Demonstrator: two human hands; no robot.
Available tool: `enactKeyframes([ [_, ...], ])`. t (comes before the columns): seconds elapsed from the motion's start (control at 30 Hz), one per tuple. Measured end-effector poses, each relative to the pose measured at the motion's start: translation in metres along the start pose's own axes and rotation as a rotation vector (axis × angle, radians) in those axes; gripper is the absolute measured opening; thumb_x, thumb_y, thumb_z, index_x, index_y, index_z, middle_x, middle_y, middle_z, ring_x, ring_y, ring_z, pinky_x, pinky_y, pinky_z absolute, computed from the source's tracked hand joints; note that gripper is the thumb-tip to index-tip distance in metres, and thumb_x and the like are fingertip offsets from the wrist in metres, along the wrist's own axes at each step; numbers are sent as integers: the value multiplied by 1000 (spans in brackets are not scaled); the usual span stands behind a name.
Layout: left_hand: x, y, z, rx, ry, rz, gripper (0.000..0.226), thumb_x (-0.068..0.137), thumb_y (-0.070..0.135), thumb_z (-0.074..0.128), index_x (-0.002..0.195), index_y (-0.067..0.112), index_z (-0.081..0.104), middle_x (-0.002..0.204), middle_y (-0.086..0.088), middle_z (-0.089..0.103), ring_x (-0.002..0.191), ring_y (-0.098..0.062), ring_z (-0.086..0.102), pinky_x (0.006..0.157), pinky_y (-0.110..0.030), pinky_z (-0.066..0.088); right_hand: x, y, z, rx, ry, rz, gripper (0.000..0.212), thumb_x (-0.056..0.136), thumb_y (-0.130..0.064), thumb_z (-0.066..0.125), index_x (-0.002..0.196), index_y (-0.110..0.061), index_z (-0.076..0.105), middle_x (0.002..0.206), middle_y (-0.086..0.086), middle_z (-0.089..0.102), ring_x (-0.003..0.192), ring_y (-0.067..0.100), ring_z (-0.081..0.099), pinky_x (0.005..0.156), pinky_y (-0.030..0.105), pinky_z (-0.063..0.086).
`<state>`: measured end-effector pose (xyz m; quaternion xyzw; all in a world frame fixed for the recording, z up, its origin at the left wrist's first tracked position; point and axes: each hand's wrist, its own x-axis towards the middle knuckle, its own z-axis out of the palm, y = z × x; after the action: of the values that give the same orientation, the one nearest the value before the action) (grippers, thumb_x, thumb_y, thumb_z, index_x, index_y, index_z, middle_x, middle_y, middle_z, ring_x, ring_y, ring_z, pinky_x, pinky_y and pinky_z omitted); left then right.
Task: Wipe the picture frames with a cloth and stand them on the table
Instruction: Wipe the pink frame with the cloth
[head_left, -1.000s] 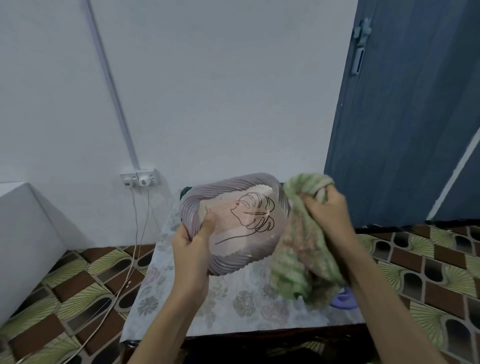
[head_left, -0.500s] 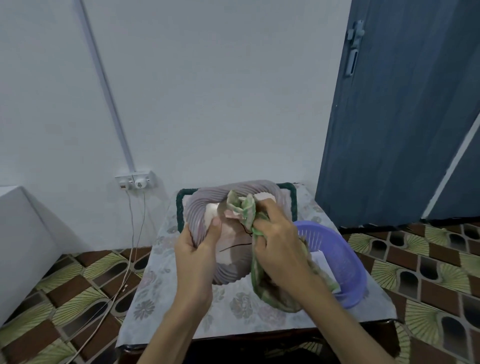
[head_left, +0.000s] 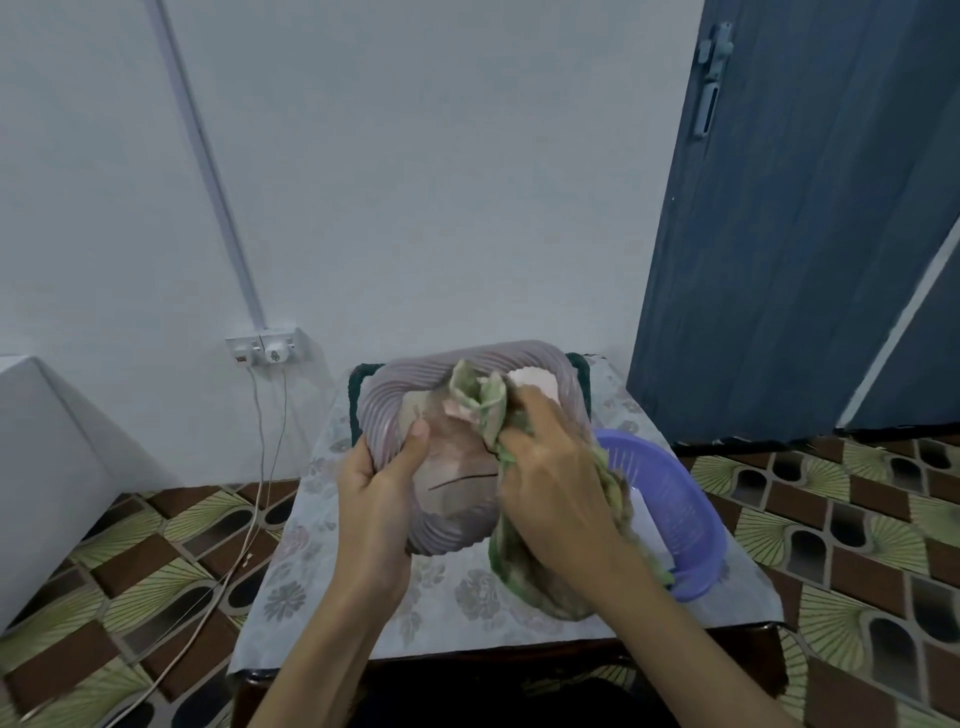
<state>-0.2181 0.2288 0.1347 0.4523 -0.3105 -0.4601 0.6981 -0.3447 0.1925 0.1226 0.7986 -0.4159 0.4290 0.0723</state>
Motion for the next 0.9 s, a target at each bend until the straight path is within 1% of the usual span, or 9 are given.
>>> enactKeyframes([
  [0.07,4,-1,-4,-34,18,-56,15,88,8,57,101,5,65,96,-15,70,86,-27,69,70,-38,59,-7,-4,2,-24,-80,-107,18,67,9,48,71,2,63,97,14,60,79,27,56,61,36,50],
  [0.13,7,-1,-9,-95,24,-134,28,87,9,58,114,1,60,106,-19,68,91,-29,67,71,-38,59,-9,-4,-8,133,-90,-11,29,66,5,41,75,-2,67,90,5,59,79,16,55,66,25,49],
  [0.2,8,-3,-13,-128,26,-171,32,87,10,58,118,3,60,110,-16,69,99,-30,66,79,-43,57,2,3,-30,458,69,358,36,69,9,36,75,-6,69,75,-7,59,71,2,53,65,13,42],
  [0.3,10,-1,-18,-142,26,-180,33,88,12,58,120,4,60,112,-14,69,105,-31,64,90,-47,51,23,29,-67,863,331,914,34,81,10,41,62,-12,59,45,-9,57,46,-1,51,53,16,43],
  [0.4,13,2,-20,-128,19,-181,36,87,14,59,122,4,58,114,-13,68,106,-31,64,91,-47,50,33,48,-87,998,332,1125,30,85,-8,54,57,-17,55,44,-6,53,47,7,49,46,18,40],
  [0.6,10,-7,-16,8,53,-133,27,85,13,63,112,6,62,104,-12,70,94,-26,67,75,-38,54,81,37,-101,1269,571,872,36,80,11,35,65,-14,57,61,1,54,56,12,49,55,23,43],
  [0.7,8,-6,-12,-32,51,-142,23,87,11,61,109,5,63,102,-11,71,91,-24,68,70,-36,55,82,15,-81,884,652,548,35,75,5,37,73,-22,59,80,3,58,69,6,52,64,22,46],
  [0.83,11,-1,-11,-48,4,-128,32,89,17,60,118,6,58,109,-15,69,97,-30,67,80,-44,56,19,-1,-22,481,135,257,20,79,-25,56,95,-17,66,111,-2,47,98,-4,50,84,22,46],
  [0.9,8,0,-10,3,-8,-58,26,88,16,61,111,4,62,103,-16,70,95,-33,68,81,-46,55,-5,2,-5,361,16,239,44,76,-52,57,99,-14,62,122,-3,45,116,7,43,97,22,37],
])
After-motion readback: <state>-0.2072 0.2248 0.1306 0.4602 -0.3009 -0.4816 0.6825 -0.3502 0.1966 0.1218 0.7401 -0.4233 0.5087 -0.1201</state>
